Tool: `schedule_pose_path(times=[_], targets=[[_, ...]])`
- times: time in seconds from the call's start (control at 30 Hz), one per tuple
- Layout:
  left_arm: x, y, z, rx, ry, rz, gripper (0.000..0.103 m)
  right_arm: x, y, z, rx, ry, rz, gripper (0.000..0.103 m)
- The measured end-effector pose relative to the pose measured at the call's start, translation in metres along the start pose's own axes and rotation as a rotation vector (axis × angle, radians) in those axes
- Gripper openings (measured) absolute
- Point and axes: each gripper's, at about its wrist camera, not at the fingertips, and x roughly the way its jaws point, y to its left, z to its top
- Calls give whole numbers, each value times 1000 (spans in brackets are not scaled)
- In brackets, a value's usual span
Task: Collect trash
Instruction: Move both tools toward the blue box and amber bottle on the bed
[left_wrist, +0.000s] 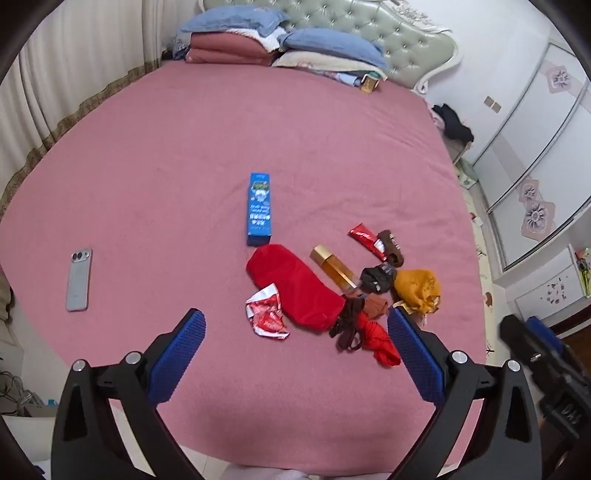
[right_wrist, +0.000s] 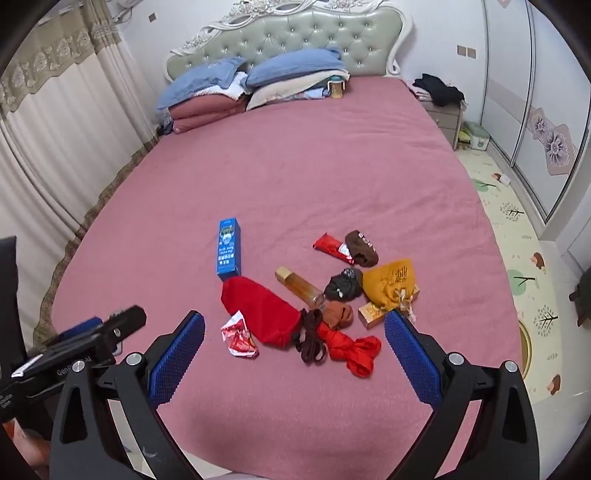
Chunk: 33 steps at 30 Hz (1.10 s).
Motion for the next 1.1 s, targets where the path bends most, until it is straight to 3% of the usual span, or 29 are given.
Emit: schedule_pose_path(times=[0.37, 1.1], targets=[[11, 12, 9, -7, 50, 53, 99, 8, 5, 4, -7, 7, -2, 93], [23, 11, 23, -3, 82, 48, 99, 19, 5, 9, 20, 27, 21, 93]])
